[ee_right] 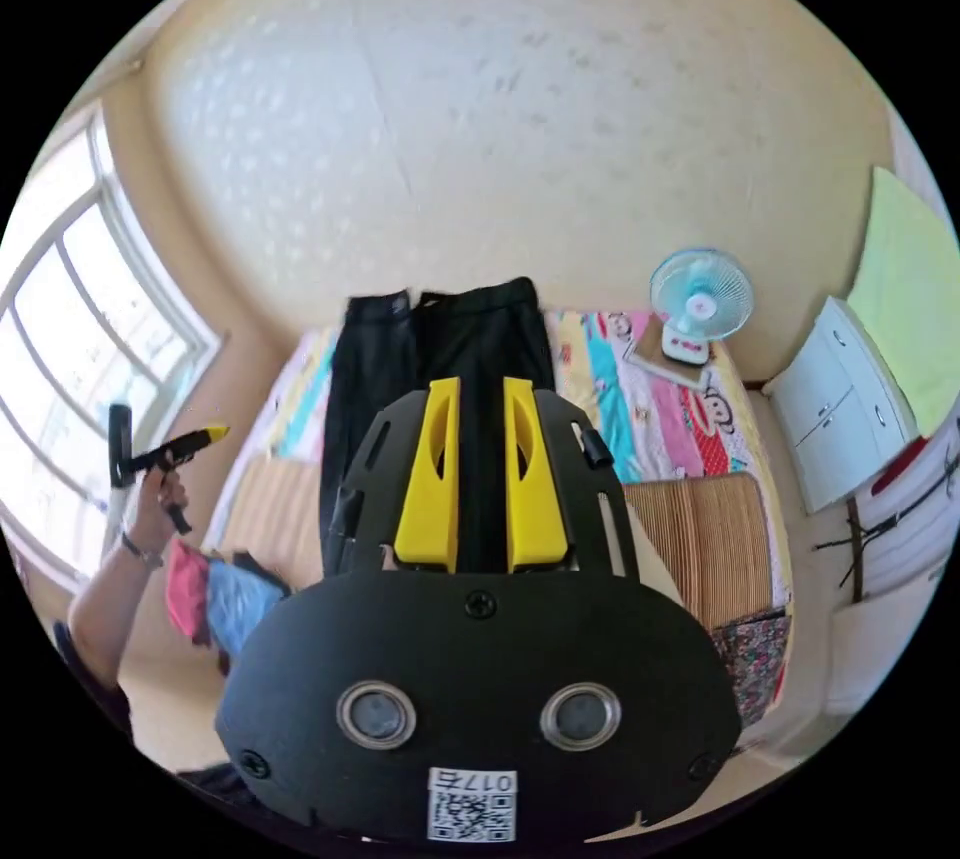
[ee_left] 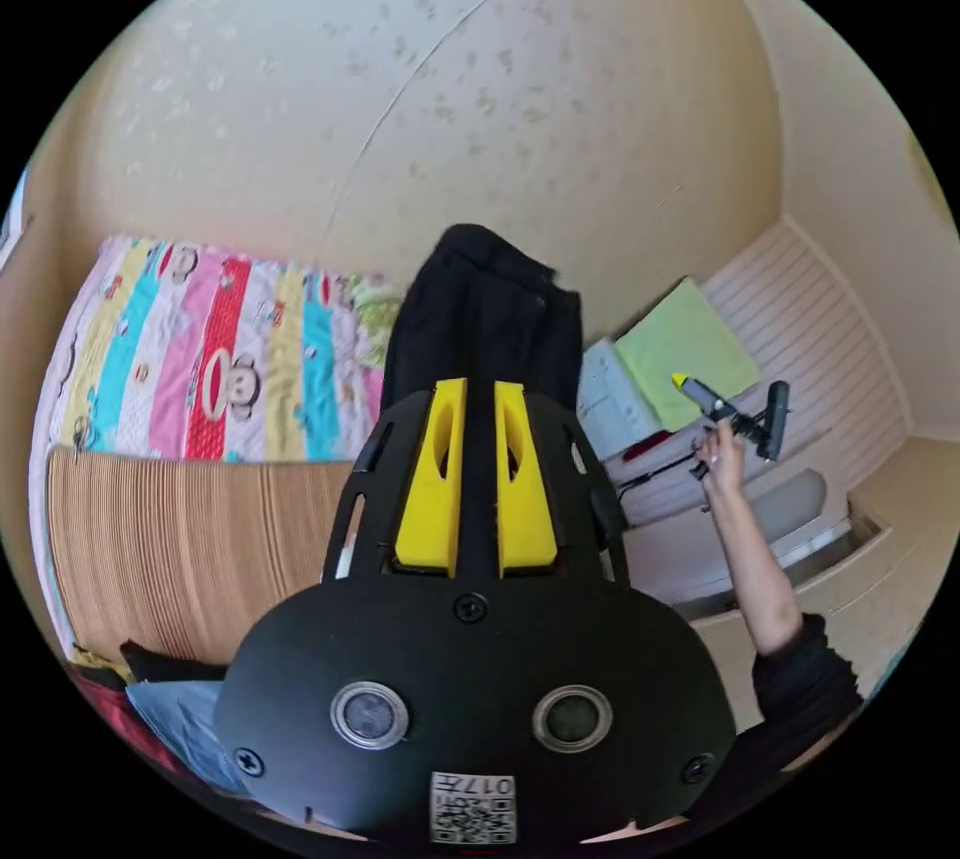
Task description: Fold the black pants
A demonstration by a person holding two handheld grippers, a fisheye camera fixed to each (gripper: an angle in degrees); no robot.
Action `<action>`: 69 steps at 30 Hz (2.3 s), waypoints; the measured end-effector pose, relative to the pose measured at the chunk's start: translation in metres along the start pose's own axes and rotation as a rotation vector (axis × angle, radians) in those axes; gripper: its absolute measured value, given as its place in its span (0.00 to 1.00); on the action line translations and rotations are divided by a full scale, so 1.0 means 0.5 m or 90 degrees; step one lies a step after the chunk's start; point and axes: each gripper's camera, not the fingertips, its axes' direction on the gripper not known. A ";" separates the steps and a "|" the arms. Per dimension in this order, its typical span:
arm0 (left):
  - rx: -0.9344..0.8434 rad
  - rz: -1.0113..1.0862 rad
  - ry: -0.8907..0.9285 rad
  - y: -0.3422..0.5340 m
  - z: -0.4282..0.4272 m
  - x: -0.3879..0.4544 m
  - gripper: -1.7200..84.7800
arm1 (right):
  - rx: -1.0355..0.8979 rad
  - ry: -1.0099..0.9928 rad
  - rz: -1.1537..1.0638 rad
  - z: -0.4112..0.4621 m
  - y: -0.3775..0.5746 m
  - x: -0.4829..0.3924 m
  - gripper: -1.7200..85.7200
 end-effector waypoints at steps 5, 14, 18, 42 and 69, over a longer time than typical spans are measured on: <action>-0.247 -0.106 -0.051 0.339 0.285 -0.330 0.09 | -0.283 -0.035 -0.057 0.430 0.357 0.098 0.11; -0.048 -0.382 0.150 0.720 0.201 -0.675 0.11 | -0.459 -0.332 0.005 0.643 0.731 0.108 0.14; 0.090 -0.492 0.294 0.773 0.094 -0.771 0.11 | -0.497 -0.411 0.069 0.703 0.790 0.076 0.17; 0.198 -0.540 0.634 0.696 -0.161 -1.022 0.11 | -0.493 -0.622 0.223 0.668 0.681 0.237 0.07; -0.382 -0.232 -0.133 0.945 0.112 -0.929 0.06 | -0.583 -0.384 0.132 0.384 0.812 0.479 0.06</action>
